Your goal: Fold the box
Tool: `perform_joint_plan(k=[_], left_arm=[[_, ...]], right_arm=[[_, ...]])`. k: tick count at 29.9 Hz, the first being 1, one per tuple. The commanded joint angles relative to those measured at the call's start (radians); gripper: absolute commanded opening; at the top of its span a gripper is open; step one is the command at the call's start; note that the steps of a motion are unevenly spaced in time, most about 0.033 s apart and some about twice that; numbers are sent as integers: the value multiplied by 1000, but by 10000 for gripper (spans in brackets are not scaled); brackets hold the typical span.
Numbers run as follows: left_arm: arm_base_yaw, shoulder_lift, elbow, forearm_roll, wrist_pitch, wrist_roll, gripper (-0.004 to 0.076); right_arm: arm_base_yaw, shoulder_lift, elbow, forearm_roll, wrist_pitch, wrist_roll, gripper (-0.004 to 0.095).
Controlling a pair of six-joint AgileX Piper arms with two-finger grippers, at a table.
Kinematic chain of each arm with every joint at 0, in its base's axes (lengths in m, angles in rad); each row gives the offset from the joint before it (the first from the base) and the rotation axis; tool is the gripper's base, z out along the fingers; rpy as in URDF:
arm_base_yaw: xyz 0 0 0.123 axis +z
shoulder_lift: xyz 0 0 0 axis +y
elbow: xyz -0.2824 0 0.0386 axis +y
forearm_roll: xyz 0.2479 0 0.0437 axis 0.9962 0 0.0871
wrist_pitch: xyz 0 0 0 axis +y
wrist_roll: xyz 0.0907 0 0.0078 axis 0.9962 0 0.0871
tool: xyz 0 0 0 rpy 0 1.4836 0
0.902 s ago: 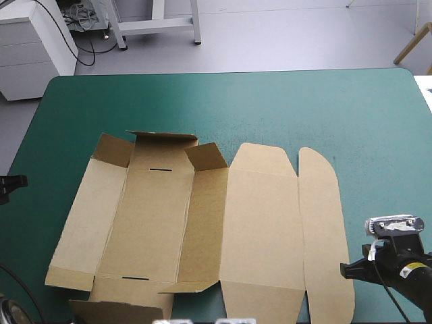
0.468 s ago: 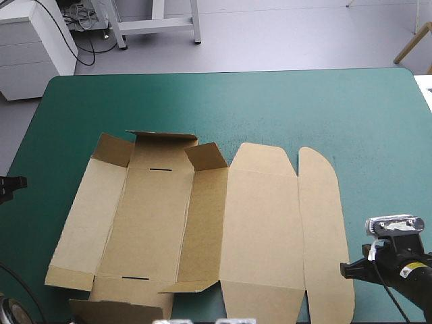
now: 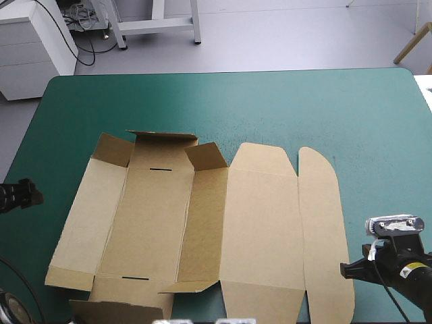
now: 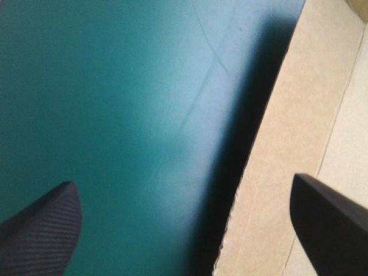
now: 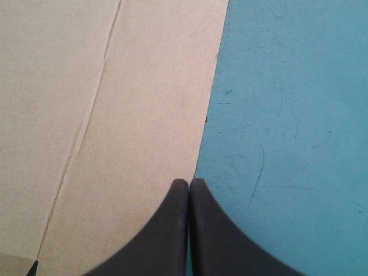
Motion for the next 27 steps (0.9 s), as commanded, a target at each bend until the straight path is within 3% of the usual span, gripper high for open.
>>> perform_joint_plan(k=[1,9,27], left_arm=[[0,-20,55,-35,41,55,703],[0,-12,229,-184,-43,209,703],[0,74,385,-313,31,361,703]], right_arm=[[-6,6,-26,9,-51,-11,-19],[-6,6,-26,9,-51,-11,-19],[-6,6,-26,9,-51,-11,-20]])
